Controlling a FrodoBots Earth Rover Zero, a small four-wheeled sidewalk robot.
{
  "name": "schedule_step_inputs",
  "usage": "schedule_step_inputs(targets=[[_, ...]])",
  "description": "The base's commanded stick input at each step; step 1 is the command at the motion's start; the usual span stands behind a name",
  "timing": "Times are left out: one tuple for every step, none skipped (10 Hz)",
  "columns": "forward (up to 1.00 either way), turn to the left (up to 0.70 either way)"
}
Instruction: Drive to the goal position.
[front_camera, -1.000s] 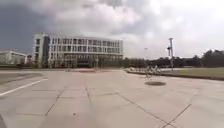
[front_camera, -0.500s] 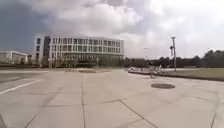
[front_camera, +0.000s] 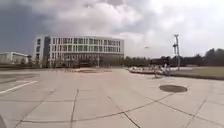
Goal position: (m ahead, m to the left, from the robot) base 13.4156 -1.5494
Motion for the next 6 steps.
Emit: schedule_step_inputs(targets=[[1.0, 0.0], [1.0, 0.0], [1.0, 0.0], [1.0, 0.0], [1.0, 0.0], [1.0, 0.0]])
